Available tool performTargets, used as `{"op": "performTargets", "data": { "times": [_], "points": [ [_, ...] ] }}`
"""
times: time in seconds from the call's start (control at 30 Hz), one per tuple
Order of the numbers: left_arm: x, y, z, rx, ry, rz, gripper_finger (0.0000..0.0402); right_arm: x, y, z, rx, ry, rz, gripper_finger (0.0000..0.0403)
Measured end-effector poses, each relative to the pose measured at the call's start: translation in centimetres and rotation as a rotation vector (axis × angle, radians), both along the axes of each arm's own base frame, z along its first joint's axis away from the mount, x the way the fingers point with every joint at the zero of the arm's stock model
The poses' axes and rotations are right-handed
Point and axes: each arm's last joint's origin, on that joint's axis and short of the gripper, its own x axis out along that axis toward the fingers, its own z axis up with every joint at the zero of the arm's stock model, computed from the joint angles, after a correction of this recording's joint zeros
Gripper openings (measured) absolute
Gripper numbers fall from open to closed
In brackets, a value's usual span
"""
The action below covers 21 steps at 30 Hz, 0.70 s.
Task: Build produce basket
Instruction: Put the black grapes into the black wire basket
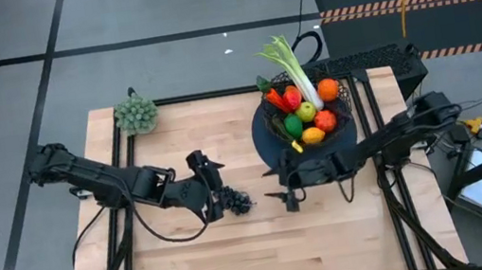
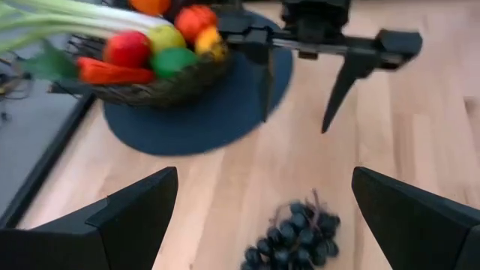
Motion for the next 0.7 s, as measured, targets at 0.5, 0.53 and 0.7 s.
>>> {"op": "performTargets", "data": {
  "times": [0.5, 0.53, 0.7],
  "points": [
    [-0.2, 0.5, -5.9, 0.057, 0.072, -0.180, 0.0315, 4.0, 1.2, -4.4, 0.108, 0.143, 0.104, 0.0213],
    [-0.2, 0.6, -6.1, 0.058, 0.074, -0.177, 0.0303, 4.2, 1.2, -4.6, 0.114, 0.148, 0.109, 0.0209],
    [-0.2, 0.8, -6.2, 0.057, 0.072, -0.172, 0.0247, 5.3, 1.3, -5.7, 0.112, 0.178, 0.100, 0.0198]
  ]
}}
